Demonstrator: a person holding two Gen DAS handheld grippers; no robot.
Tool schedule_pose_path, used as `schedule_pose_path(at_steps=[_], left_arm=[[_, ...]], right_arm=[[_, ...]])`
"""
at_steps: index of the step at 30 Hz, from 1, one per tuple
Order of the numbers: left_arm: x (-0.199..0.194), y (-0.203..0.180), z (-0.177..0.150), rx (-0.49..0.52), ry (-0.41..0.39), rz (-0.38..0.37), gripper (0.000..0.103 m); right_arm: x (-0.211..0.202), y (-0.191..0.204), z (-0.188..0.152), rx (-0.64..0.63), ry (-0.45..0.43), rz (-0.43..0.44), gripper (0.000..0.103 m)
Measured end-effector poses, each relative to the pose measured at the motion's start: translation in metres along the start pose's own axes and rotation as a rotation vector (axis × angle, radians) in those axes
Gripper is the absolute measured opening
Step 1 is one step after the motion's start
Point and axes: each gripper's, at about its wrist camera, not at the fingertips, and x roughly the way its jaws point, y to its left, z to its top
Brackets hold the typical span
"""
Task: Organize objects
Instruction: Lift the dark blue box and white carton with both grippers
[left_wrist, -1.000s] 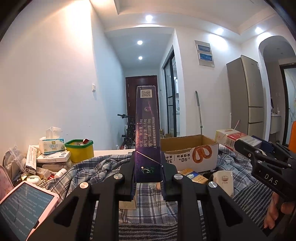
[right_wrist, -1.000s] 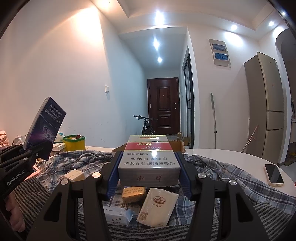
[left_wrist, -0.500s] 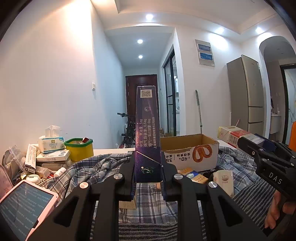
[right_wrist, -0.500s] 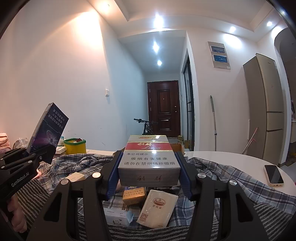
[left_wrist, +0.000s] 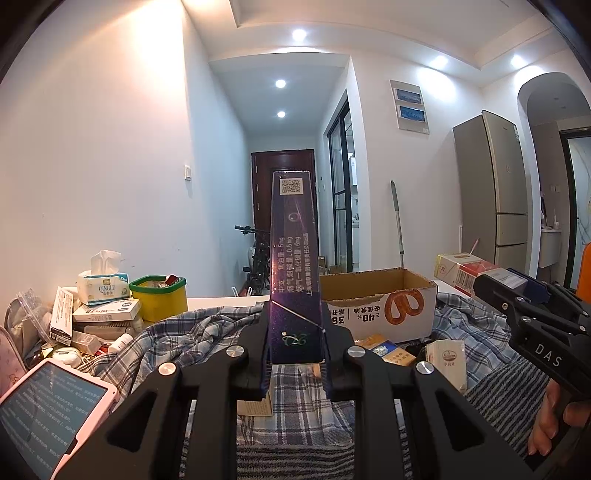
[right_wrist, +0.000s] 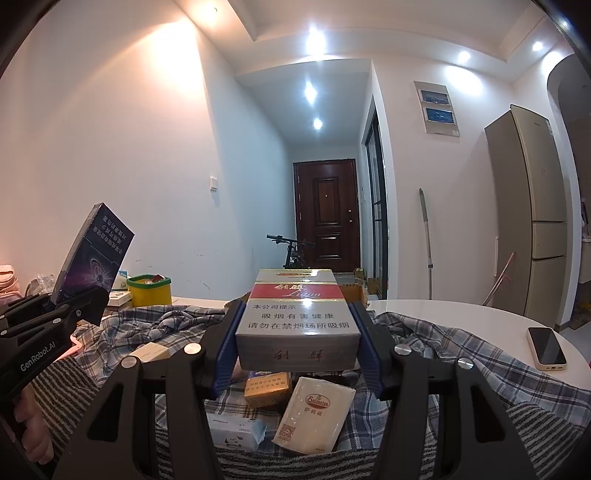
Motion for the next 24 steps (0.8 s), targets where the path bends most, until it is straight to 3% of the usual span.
schedule_pose_path(at_steps=[13, 19, 24], left_arm=[[0.004, 0.008, 0.001, -0.048, 0.024, -0.013, 0.022], [-0.009, -0.003, 0.011, 0.006, -0.002, 0.043, 0.022], [-0.027, -0.011, 0.026, 0.041, -0.005, 0.036, 0.022]], right_arm=[[-0.001, 0.002, -0.001, 0.016, -0.001, -0.019, 0.055], [-0.004, 0.002, 0.005, 0.039, 0.023, -0.004, 0.055], [-0.019, -0.011, 0.025, 0.068, -0.002, 0.020, 0.055]])
